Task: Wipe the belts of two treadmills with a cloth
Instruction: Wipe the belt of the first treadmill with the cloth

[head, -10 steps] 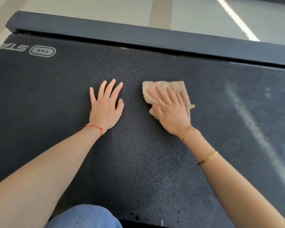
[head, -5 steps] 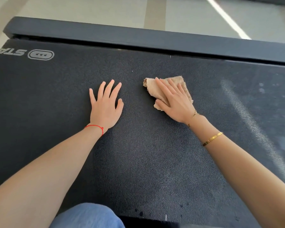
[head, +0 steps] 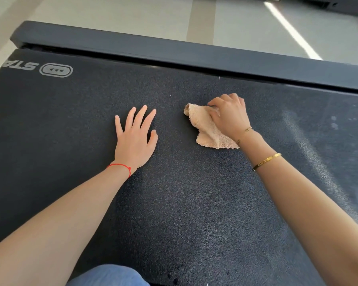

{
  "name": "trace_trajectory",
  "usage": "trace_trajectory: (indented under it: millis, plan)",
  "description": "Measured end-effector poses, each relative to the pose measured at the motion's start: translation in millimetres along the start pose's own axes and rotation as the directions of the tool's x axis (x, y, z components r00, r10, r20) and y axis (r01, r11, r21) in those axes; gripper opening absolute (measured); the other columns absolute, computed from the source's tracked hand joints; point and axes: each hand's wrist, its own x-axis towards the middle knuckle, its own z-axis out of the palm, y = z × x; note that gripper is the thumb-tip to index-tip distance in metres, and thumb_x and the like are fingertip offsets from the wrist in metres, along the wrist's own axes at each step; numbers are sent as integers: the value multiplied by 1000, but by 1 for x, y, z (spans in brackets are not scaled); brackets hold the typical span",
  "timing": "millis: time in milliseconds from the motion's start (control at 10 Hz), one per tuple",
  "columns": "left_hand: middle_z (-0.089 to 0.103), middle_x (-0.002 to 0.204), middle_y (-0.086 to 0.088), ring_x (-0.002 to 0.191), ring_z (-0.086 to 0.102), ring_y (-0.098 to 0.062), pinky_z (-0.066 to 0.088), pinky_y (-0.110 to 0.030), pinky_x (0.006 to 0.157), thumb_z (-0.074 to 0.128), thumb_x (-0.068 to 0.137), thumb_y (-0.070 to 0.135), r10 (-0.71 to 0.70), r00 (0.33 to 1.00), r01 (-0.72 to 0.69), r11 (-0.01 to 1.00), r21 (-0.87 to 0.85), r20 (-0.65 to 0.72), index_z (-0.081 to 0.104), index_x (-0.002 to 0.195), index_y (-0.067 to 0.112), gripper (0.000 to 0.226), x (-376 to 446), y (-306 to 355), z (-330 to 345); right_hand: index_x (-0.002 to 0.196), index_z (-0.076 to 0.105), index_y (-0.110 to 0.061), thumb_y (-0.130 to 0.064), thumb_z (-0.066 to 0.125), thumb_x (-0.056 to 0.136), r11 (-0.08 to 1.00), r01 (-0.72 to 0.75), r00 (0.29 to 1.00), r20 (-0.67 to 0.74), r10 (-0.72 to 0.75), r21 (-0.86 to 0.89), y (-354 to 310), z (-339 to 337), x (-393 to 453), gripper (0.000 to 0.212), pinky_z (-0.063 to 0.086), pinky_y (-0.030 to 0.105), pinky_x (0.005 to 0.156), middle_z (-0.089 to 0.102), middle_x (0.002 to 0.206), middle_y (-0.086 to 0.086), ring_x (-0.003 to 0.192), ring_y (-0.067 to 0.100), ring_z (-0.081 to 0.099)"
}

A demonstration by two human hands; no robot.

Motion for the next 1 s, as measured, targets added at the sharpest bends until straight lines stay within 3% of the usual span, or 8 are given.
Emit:
trace_trajectory:
  millis: [100, 200, 300, 400, 500, 700, 800, 1000]
  plan:
    - [22, 164, 2, 153, 13, -24, 8, -64, 120, 32, 100, 37, -1, 1000, 1, 1000, -12, -1, 23, 157, 30, 58, 0, 0, 0, 111, 64, -12, -32, 46, 102, 998, -56, 992, -112, 57, 11, -1, 0, 9, 28, 30, 40, 100, 61, 112, 9, 108, 33, 49]
    - [21, 164, 2, 153, 12, -24, 7, -64, 120, 31, 100, 38, -4, 1000, 4, 1000, -19, 1, 23, 157, 30, 58, 0, 0, -1, 114, 54, -10, -23, 44, 100, 967, -252, 934, -273, 232, -40, 12, -6, 25, 21, 31, 40, 99, 56, 117, 12, 110, 33, 47]
    - [20, 165, 3, 153, 11, -23, 6, -64, 120, 31, 100, 38, -5, 1000, 5, 1000, -24, 6, 23, 157, 30, 58, 0, 1, -1, 127, 48, -11, -29, 49, 95, 953, -293, 923, -282, 261, -78, 23, -12, 33, 37, 21, 47, 115, 50, 127, 13, 121, 35, 44]
    - [22, 164, 3, 153, 13, -24, 7, -64, 120, 34, 100, 37, -3, 1000, 3, 1000, -20, 3, 25, 157, 29, 58, 0, 1, -2, 146, 41, -21, -43, 48, 97, 1000, 15, 991, -131, -16, -12, 15, -4, 24, 54, 9, 51, 121, 42, 148, 8, 140, 33, 32]
    - [23, 164, 2, 153, 14, -24, 8, -64, 120, 34, 100, 37, -2, 1000, 2, 1000, -20, 1, 25, 157, 29, 58, 0, 1, -3, 156, 20, -33, -55, 38, 99, 996, 92, 988, 127, -92, 7, 19, 15, 9, 64, 2, 47, 123, 18, 164, -3, 152, 25, 10]
    - [22, 164, 2, 153, 13, -24, 7, -63, 120, 34, 100, 37, -1, 1000, 1, 1000, -27, 3, 25, 157, 29, 58, 0, 1, -3, 157, 6, -35, -71, 35, 92, 997, -62, 993, 103, 57, 47, 36, 24, 17, 80, -3, 43, 123, 7, 165, -11, 153, 18, 1]
    - [22, 164, 2, 153, 13, -24, 7, -64, 120, 31, 99, 38, -4, 1000, 4, 1000, -23, 5, 24, 157, 29, 59, 1, 1, -3, 158, 1, -26, -73, 37, 90, 982, -178, 981, 86, 172, 64, 37, 23, 21, 90, -5, 41, 123, 5, 165, -7, 153, 19, -2]
    - [24, 164, 2, 152, 15, -25, 9, -64, 119, 20, 95, 43, -5, 1000, 5, 1000, -28, 9, 27, 156, 29, 63, 1, 1, -5, 157, 8, -33, -64, 17, 99, 982, -181, 973, 136, 186, -43, 41, 23, 22, 67, -7, 44, 123, 0, 165, -13, 153, 20, -6]
